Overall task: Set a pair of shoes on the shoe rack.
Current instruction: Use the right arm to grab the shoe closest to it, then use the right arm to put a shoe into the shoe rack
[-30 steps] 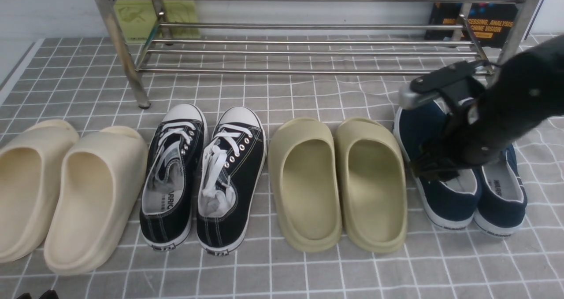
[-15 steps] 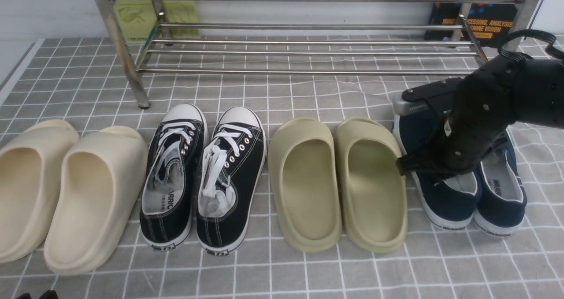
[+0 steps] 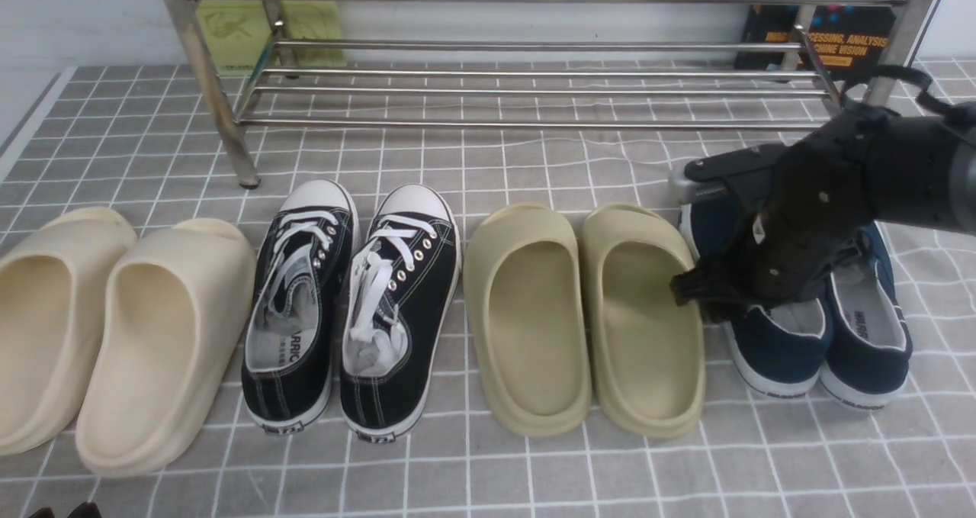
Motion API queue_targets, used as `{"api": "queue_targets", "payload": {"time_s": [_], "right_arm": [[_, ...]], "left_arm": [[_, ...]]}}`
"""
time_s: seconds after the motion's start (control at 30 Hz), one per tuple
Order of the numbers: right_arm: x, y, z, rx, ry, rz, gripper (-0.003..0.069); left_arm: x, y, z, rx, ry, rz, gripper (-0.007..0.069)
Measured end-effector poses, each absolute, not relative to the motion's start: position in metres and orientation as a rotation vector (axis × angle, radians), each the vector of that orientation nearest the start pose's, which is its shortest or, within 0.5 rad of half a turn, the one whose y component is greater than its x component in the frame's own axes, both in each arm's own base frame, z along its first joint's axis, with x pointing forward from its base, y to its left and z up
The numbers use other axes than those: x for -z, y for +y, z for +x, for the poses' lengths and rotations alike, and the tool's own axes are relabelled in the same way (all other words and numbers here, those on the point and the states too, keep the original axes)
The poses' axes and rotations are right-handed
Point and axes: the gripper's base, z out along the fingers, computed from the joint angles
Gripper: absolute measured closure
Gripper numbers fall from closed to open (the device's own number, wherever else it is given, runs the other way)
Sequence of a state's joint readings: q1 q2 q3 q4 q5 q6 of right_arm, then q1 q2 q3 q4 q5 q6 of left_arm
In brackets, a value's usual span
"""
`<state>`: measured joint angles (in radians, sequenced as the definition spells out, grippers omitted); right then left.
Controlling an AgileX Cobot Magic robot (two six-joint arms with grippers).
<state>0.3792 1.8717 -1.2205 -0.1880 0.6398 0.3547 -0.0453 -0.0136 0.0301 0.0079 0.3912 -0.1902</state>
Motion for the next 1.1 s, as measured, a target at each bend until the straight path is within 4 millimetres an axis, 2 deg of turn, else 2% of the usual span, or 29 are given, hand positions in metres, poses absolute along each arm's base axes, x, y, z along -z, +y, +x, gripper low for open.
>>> {"api": "queue_targets", "payload": {"time_s": [0.03, 0.07, 0.1, 0.13, 0.23, 0.33, 0.47, 0.57, 0.6, 0.67, 0.7, 0.77, 0.8, 0.83, 0.87, 0.9, 1.03, 1.1], "right_arm": [[-0.182, 0.130, 0.354, -0.002, 2.742, -0.213, 0.0361], [-0.184, 0.130, 0.354, -0.001, 2.737, -0.214, 0.0491], [-0.186, 0.130, 0.353, -0.003, 2.735, -0.214, 0.0566], [-0.190, 0.129, 0.352, -0.001, 2.731, -0.213, 0.0608], [-0.205, 0.126, 0.346, 0.015, 2.728, -0.211, 0.0617], [-0.236, 0.122, 0.341, 0.030, 2.693, -0.235, 0.0616], [-0.269, 0.124, 0.352, 0.046, 2.599, -0.305, 0.0616], [-0.279, 0.130, 0.366, 0.048, 2.548, -0.346, 0.0616], [-0.280, 0.133, 0.378, 0.046, 2.524, -0.357, 0.0616], [-0.277, 0.137, 0.402, 0.037, 2.486, -0.348, 0.0616], [-0.274, 0.137, 0.403, 0.039, 2.492, -0.349, 0.0616], [-0.272, 0.138, 0.434, 0.037, 2.452, -0.314, 0.0616], [-0.272, 0.138, 0.437, 0.037, 2.449, -0.311, 0.0616], [-0.266, 0.135, 0.456, 0.040, 2.439, -0.284, 0.0616], [-0.265, 0.134, 0.466, 0.036, 2.430, -0.264, 0.0616], [-0.268, 0.134, 0.469, 0.033, 2.418, -0.259, 0.0616], [-0.262, 0.132, 0.503, 0.027, 2.390, -0.235, 0.0616], [-0.258, 0.134, 0.510, 0.017, 2.388, -0.251, 0.0616]], "left_arm": [[-0.169, -0.002, 0.052, 0.153, 1.890, -0.132, 0.0386], [-0.169, -0.002, 0.052, 0.153, 1.890, -0.132, 0.0386], [-0.169, -0.002, 0.052, 0.153, 1.890, -0.132, 0.0386], [-0.169, -0.002, 0.052, 0.153, 1.890, -0.132, 0.0386], [-0.169, -0.002, 0.052, 0.153, 1.890, -0.132, 0.0386], [-0.169, -0.002, 0.052, 0.153, 1.890, -0.132, 0.0386], [-0.169, -0.002, 0.052, 0.153, 1.890, -0.132, 0.0386], [-0.169, -0.002, 0.052, 0.153, 1.890, -0.132, 0.0386], [-0.169, -0.002, 0.052, 0.153, 1.890, -0.132, 0.0386], [-0.169, -0.002, 0.052, 0.153, 1.890, -0.132, 0.0386], [-0.169, -0.002, 0.052, 0.153, 1.890, -0.132, 0.0386], [-0.169, -0.002, 0.052, 0.153, 1.890, -0.132, 0.0386], [-0.169, -0.002, 0.052, 0.153, 1.890, -0.132, 0.0386], [-0.169, -0.002, 0.052, 0.153, 1.890, -0.132, 0.0386], [-0.169, -0.002, 0.052, 0.153, 1.890, -0.132, 0.0386], [-0.169, -0.002, 0.052, 0.153, 1.890, -0.132, 0.0386], [-0.169, -0.002, 0.052, 0.153, 1.890, -0.132, 0.0386], [-0.169, -0.002, 0.052, 0.153, 1.890, -0.132, 0.0386]]}}
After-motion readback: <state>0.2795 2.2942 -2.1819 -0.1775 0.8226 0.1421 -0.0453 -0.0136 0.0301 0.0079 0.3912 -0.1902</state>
